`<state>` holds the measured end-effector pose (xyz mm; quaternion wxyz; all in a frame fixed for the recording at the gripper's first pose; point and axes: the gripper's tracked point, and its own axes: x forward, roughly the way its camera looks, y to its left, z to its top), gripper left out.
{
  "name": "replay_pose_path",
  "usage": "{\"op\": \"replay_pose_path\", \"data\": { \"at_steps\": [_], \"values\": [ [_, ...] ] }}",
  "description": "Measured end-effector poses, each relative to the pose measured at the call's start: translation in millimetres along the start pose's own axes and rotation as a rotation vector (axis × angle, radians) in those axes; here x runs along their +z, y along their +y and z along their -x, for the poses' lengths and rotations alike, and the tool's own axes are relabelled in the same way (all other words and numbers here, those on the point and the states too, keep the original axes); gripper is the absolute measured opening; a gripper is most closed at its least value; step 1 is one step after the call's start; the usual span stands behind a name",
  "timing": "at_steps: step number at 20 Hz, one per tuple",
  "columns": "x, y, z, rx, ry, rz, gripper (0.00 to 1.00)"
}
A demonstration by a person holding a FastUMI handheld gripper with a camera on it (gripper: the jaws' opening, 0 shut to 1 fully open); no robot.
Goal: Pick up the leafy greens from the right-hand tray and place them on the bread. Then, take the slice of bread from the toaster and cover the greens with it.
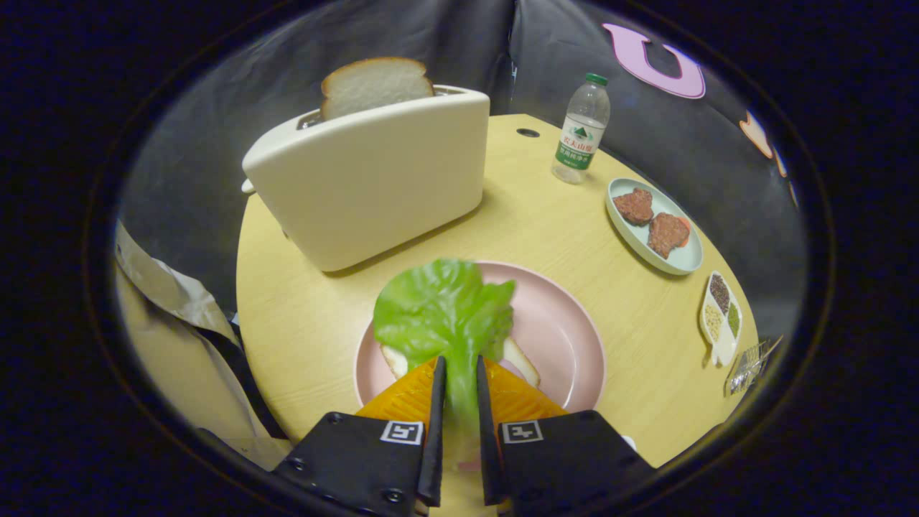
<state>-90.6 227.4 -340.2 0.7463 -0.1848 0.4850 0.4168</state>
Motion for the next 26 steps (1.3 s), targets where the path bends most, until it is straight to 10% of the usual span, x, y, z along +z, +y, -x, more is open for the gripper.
{"op": "replay_pose_path", "data": {
  "at_steps": [15,26],
  "values": [
    [18.6,-1.4,27.9,-0.062,-0.034,0.001,1.0],
    [122.5,25.7,76.5,-0.081,-0.147,-0.008,0.99]
  ]
}}
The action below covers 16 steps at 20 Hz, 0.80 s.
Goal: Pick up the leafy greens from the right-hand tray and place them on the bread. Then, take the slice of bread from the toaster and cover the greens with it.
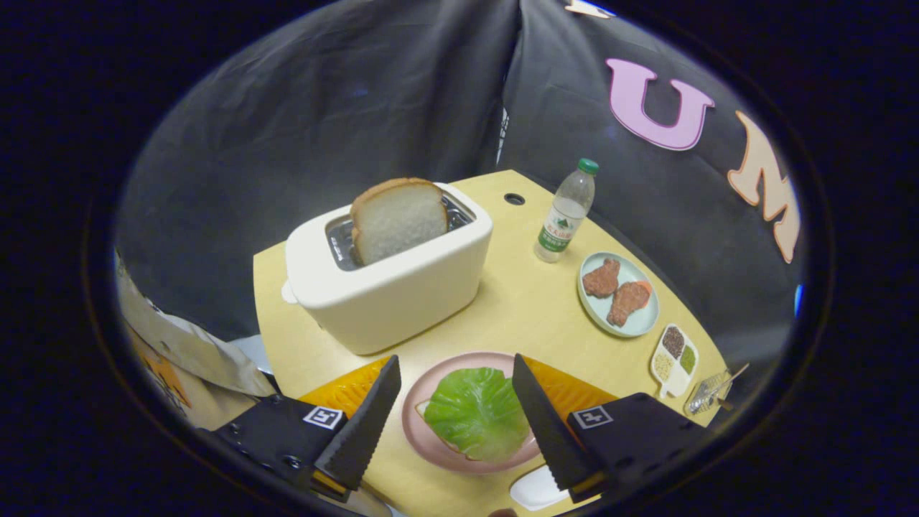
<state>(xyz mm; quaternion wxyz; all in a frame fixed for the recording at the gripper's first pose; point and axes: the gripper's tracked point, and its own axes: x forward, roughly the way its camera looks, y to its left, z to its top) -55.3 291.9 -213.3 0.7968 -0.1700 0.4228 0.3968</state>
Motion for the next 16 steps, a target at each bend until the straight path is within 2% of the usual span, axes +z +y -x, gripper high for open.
{"op": "replay_pose_path", "data": {
  "at_steps": [5,10,16],
  "values": [
    [31.5,9.2,3.3,-0.003,0.01,-0.004,0.99],
    [66.1,27.6,-2.3,0.032,0.013,-0.032,0.99],
    [105.3,46.3,-20.0,0.087,0.023,-0.161,0.99]
  ]
}}
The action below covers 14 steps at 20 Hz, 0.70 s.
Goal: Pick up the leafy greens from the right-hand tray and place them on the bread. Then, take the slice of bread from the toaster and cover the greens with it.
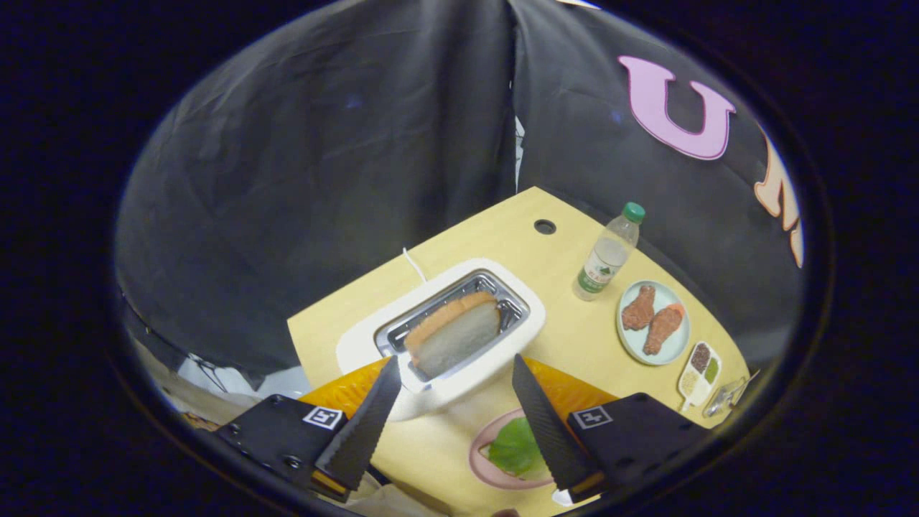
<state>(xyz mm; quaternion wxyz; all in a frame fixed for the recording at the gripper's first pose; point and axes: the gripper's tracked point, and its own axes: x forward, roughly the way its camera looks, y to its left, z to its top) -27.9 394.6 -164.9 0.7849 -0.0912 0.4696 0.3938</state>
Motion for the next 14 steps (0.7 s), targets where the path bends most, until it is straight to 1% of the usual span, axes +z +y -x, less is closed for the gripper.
{"op": "replay_pose_path", "data": {
  "at_steps": [3,8,11,14],
  "values": [
    [12.3,-1.4,-12.3,-0.018,0.019,-0.039,0.99],
    [13.8,8.0,-36.2,0.001,0.075,-0.128,0.97],
    [14.8,2.2,-43.0,-0.028,0.101,-0.138,0.97],
    [15.3,5.1,-49.3,-0.029,0.127,-0.148,0.97]
  ]
}}
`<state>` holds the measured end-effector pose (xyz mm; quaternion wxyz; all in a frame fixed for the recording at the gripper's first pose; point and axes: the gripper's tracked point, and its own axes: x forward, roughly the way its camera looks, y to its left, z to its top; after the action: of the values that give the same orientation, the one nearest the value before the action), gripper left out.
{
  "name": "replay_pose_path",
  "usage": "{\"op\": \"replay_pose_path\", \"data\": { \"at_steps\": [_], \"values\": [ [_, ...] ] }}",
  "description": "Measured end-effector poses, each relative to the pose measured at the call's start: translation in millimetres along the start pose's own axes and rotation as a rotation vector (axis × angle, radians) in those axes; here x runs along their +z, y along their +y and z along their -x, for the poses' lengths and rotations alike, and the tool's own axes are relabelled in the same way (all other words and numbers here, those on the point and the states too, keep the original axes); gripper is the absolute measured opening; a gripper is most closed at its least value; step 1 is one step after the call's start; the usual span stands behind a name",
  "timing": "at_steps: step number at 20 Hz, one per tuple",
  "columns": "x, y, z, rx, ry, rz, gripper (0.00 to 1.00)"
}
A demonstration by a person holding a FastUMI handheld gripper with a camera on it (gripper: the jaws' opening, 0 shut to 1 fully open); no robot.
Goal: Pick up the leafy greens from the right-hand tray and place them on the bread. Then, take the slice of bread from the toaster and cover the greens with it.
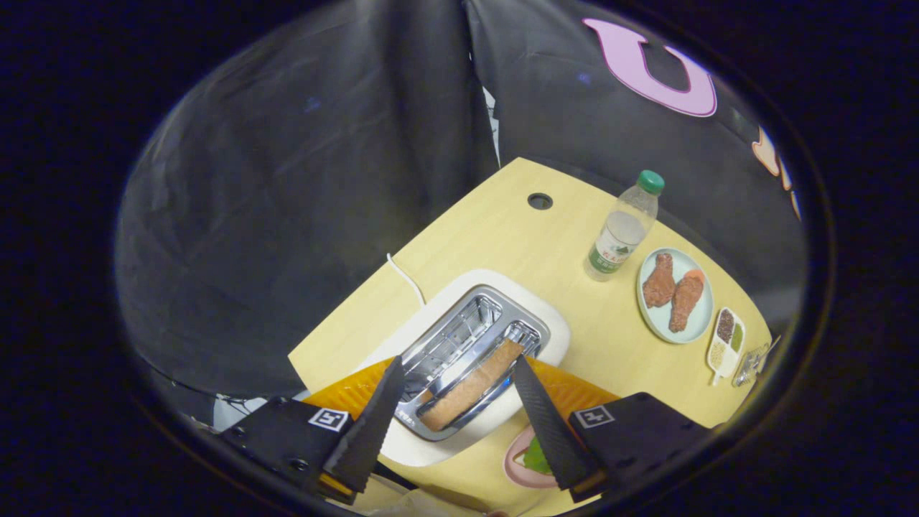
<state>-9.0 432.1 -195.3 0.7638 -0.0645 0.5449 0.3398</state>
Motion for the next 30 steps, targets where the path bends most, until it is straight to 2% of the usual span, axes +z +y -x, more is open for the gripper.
{"op": "replay_pose_path", "data": {
  "at_steps": [1,6,8,10,17,23,30],
  "values": [
    [-1.2,-1.8,-1.1,-0.01,0.008,0.006,0.97],
    [-8.0,-8.9,-6.2,-0.043,0.032,0.035,0.46],
    [-3.8,-8.0,-2.8,-0.024,0.009,0.002,0.26],
    [-2.0,-10.5,3.6,-0.002,-0.009,-0.026,0.15],
    [6.3,-10.6,41.7,0.088,-0.114,-0.083,0.15],
    [5.4,-30.4,78.6,0.143,-0.221,-0.138,0.15],
    [-22.6,-64.9,107.0,0.133,-0.272,-0.178,0.14]
  ]
}}
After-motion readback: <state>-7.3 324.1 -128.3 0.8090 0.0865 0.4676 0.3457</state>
